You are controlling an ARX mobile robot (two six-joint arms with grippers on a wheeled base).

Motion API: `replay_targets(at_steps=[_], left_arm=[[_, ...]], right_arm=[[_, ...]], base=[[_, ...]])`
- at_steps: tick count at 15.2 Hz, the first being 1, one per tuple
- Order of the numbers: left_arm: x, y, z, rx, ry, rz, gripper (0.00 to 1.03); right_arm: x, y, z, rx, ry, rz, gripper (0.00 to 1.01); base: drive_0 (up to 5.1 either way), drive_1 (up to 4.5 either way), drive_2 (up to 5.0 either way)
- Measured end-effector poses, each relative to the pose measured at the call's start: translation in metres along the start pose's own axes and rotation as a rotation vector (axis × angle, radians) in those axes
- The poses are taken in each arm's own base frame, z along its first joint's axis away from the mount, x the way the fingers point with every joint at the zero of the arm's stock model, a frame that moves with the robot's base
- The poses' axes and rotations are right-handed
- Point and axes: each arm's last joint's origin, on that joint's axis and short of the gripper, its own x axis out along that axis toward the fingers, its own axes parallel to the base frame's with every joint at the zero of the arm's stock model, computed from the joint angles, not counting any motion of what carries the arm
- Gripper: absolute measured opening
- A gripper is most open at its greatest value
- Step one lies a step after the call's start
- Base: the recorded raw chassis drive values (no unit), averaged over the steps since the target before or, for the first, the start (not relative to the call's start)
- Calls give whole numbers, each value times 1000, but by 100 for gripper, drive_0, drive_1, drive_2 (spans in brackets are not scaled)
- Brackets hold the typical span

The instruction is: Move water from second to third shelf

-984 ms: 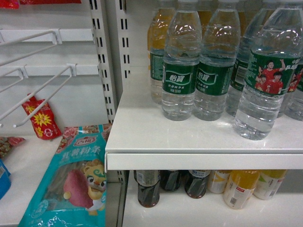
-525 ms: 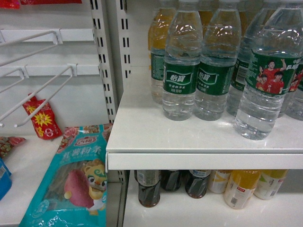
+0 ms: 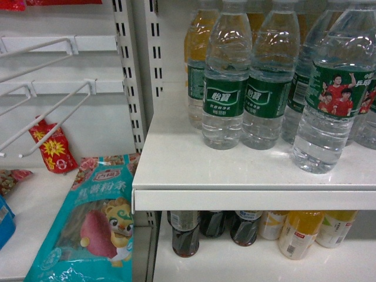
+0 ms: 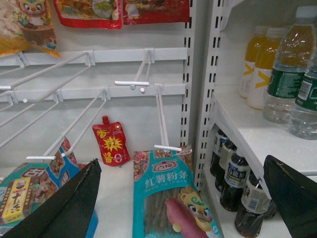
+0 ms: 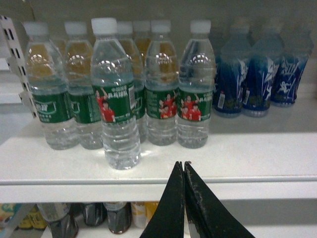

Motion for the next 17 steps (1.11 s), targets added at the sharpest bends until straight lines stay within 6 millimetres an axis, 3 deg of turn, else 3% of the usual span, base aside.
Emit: replay_targets(at_steps=[5, 13, 17], left_arm=[[0, 0, 0, 0, 0, -1, 98], [0, 0, 0, 0, 0, -1, 98], [0, 0, 0, 0, 0, -1, 98]], right_arm=[[0, 0, -2, -1, 17, -1, 2], [0, 0, -2, 0, 17, -1, 100], [0, 0, -2, 0, 17, -1, 98]], base=[[0, 0, 0], [0, 0, 0], [0, 0, 0]])
